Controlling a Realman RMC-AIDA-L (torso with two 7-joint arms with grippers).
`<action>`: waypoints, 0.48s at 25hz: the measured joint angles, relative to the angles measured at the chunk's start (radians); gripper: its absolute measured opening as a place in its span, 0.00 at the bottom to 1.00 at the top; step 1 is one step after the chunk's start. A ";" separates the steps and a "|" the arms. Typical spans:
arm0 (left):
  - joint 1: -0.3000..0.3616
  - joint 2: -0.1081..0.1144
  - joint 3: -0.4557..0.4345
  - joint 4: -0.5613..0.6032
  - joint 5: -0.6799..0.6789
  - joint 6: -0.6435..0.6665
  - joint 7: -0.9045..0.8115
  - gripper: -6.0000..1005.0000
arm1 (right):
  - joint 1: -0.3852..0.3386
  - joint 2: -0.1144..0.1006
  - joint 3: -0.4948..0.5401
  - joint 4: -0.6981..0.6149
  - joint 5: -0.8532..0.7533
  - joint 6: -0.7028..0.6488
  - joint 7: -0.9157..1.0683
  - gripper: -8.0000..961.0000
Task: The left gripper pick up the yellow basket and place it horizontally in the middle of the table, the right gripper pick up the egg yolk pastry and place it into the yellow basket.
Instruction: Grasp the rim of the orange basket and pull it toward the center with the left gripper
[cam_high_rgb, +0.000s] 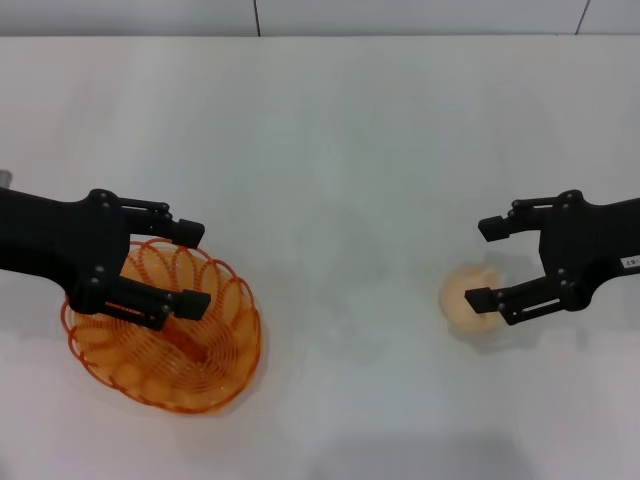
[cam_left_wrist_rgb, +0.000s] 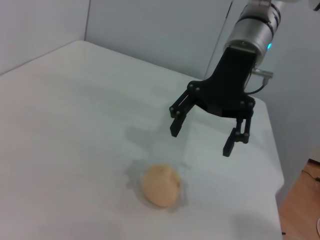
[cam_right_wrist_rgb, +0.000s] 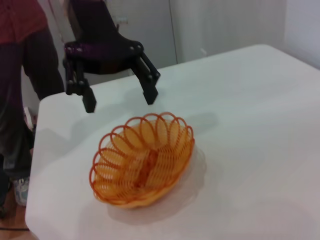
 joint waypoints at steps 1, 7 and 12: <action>-0.001 -0.002 0.000 0.002 0.000 0.002 0.000 0.86 | 0.000 0.000 0.001 0.000 -0.007 0.000 0.006 0.91; -0.005 -0.005 0.000 0.004 0.000 0.005 -0.001 0.86 | 0.000 -0.001 0.003 -0.003 -0.017 -0.002 0.012 0.91; -0.009 -0.005 0.000 0.004 0.000 0.005 -0.001 0.86 | 0.000 -0.001 0.001 -0.007 -0.016 -0.004 0.012 0.91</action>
